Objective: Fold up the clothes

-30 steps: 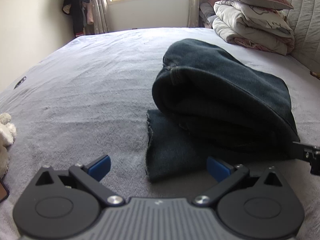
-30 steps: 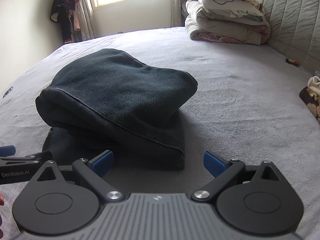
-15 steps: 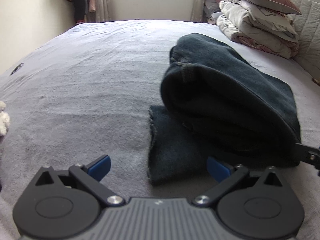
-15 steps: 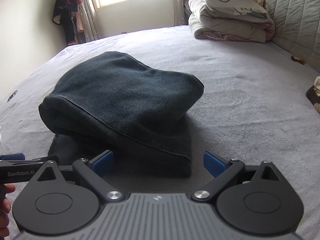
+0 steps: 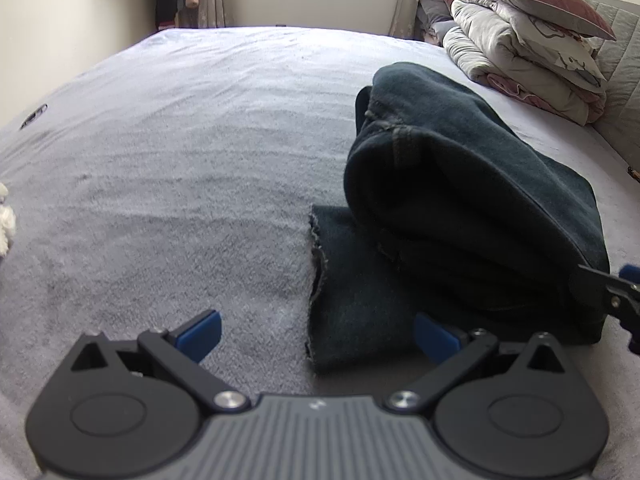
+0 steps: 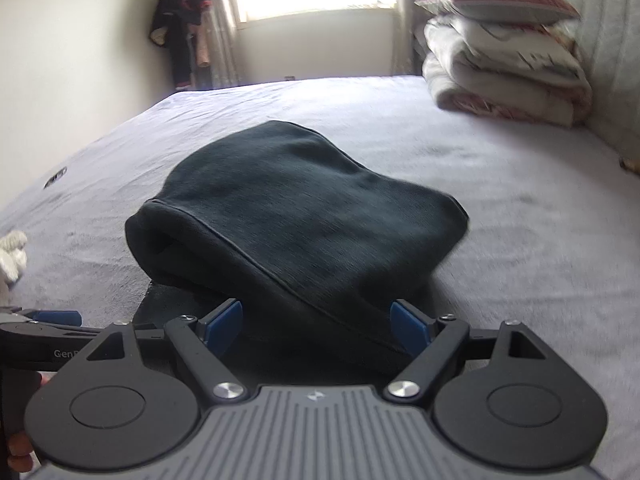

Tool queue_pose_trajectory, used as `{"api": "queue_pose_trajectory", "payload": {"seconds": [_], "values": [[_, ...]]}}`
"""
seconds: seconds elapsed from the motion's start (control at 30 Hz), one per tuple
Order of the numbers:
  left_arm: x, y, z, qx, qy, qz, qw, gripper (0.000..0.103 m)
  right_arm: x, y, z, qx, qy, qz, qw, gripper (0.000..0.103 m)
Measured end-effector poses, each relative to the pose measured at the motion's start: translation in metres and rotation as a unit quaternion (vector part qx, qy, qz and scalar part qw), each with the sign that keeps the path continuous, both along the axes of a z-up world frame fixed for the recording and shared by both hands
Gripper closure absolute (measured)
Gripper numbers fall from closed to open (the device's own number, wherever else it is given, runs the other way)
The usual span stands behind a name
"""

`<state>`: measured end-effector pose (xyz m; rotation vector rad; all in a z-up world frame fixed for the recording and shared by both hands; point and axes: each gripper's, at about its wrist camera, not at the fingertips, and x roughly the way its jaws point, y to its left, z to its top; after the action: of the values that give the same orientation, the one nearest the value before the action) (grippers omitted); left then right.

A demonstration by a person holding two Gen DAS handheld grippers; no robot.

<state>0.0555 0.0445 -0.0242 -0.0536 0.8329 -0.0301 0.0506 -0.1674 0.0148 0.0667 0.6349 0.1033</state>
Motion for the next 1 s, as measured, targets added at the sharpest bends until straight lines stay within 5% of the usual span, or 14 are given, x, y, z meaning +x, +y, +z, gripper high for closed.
{"api": "queue_pose_trajectory", "payload": {"seconds": [0.17, 0.37, 0.43, 0.5, 1.0], "values": [[0.004, 0.003, -0.002, -0.011, 0.004, -0.004, 0.9999, 0.000, 0.009, 0.010, -0.004, -0.026, 0.002, 0.011, 1.000, 0.025], [0.010, 0.003, -0.001, -0.040, -0.010, -0.026, 0.9988, 0.000, 0.019, -0.010, -0.010, -0.009, -0.001, -0.012, 1.000, 0.057], [0.011, 0.003, -0.002, -0.050, -0.015, -0.036, 0.9980, 0.000, 0.019, -0.018, -0.006, 0.002, -0.010, -0.024, 1.000, 0.076], [0.013, 0.002, -0.001, -0.054, -0.022, -0.040, 0.9975, 0.000, 0.018, -0.027, -0.001, 0.001, -0.026, -0.042, 0.999, 0.081], [0.026, 0.001, -0.005, -0.059, -0.049, -0.051, 0.9957, 0.000, 0.036, -0.122, 0.002, 0.017, -0.015, -0.188, 0.982, 0.090]]}}
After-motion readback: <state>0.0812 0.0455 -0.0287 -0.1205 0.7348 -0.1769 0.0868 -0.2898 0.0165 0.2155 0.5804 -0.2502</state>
